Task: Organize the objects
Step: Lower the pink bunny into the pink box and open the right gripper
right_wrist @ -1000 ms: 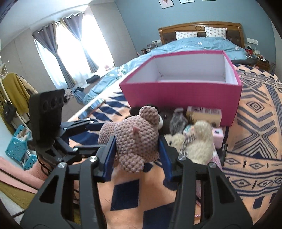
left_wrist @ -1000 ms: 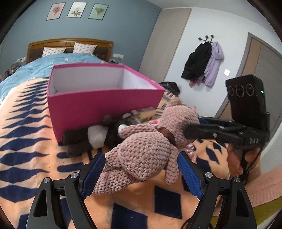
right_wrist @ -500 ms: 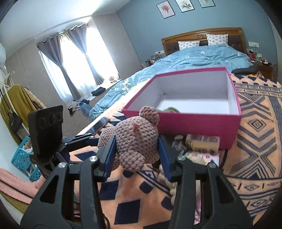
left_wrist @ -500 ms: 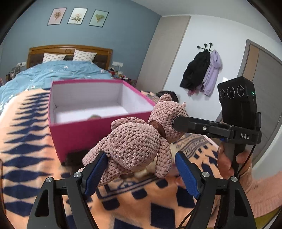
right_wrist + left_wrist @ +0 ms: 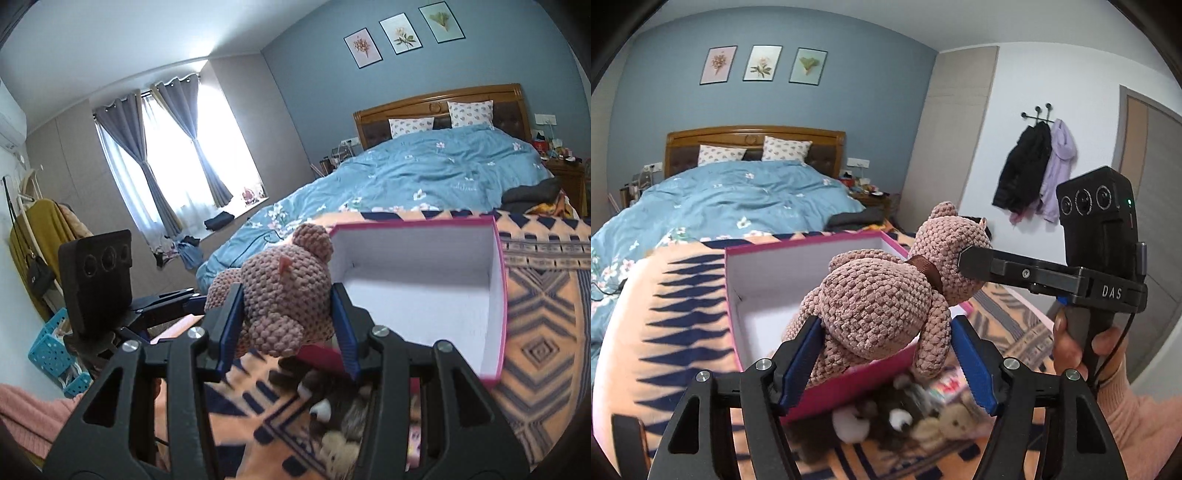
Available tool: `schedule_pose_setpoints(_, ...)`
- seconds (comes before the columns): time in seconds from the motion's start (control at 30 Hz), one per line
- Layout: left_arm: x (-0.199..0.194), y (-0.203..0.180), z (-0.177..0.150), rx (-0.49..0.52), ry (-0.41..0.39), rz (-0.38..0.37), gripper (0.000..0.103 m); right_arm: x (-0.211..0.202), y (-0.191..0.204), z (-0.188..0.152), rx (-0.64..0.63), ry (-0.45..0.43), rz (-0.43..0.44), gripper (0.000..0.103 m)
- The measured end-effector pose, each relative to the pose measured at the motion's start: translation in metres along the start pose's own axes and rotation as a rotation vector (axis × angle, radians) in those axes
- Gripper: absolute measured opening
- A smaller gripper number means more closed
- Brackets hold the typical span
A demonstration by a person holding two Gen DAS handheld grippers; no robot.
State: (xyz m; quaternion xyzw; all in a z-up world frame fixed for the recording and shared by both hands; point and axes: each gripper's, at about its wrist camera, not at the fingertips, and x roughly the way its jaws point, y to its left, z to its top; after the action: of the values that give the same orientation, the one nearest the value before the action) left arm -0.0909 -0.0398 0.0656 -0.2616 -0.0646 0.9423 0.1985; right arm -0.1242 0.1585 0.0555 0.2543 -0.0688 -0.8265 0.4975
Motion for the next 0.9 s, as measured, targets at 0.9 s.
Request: schedule_pose_setpoints(0.9,0.121,0.092,0.010,-0.097,0.221,0.213,0.067,0.137,-0.088,0.010,0.143,0.256,-0.080,0.049)
